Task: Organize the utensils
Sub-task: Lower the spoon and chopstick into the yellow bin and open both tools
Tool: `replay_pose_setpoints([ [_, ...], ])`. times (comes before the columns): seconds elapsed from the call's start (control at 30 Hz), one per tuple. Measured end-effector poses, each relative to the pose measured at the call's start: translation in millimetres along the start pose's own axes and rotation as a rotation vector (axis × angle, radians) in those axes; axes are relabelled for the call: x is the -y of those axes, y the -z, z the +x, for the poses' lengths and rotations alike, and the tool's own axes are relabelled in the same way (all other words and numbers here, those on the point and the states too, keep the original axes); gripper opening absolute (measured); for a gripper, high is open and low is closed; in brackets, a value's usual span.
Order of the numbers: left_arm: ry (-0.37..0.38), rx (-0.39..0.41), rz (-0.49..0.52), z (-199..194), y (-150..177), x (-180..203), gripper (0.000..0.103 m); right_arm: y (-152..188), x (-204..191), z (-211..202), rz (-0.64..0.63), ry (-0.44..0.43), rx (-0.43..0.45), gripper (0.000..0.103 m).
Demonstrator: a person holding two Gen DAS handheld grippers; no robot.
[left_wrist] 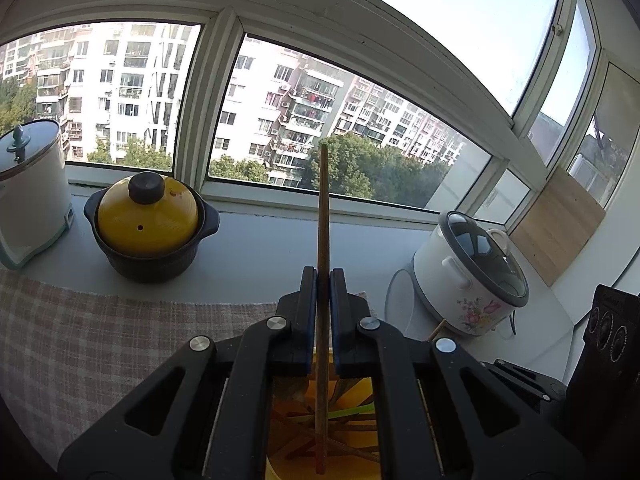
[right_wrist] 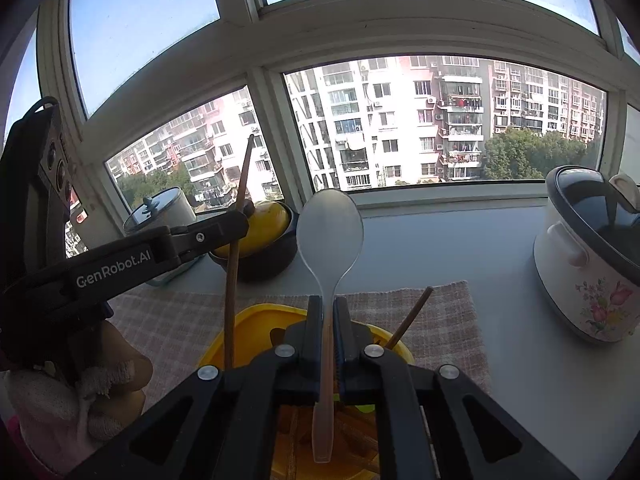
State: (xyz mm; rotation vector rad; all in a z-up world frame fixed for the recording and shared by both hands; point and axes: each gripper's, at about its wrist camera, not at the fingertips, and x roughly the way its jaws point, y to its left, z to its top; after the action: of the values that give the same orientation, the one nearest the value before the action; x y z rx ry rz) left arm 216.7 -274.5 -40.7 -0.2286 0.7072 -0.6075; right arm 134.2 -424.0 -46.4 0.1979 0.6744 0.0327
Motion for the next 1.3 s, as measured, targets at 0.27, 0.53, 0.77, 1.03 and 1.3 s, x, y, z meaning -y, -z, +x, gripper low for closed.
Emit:
replay_pose_setpoints([
  [0.27, -0.005, -0.001, 0.014, -11.1, 4.7, 2.0, 0.004, 6.4, 1.5, -12.2, 0.008, 0.019, 0.008, 0.014],
  [0.53, -0.001, 0.006, 0.015, -26.5, 9.5, 5.1, 0.010, 14.2, -3.6, -25.5, 0.002, 0.029, 0.009, 0.026],
  [0.77, -0.009, 0.006, 0.018, -43.7, 17.6, 7.3, 0.025, 20.5, -13.2, -42.9, -0.015, 0.047, 0.024, 0.030],
  [1.03, -0.037, 0.014, 0.059, -70.1, 28.3, 9.4, 0.026, 31.3, -20.9, -63.1, -0.011, 0.068, 0.033, 0.042],
  [1.3, -0.069, 0.012, 0.099, -105.7, 44.9, 1.9, 0.032, 39.3, -36.5, -86.5, -0.027, 0.100, 0.054, 0.059],
])
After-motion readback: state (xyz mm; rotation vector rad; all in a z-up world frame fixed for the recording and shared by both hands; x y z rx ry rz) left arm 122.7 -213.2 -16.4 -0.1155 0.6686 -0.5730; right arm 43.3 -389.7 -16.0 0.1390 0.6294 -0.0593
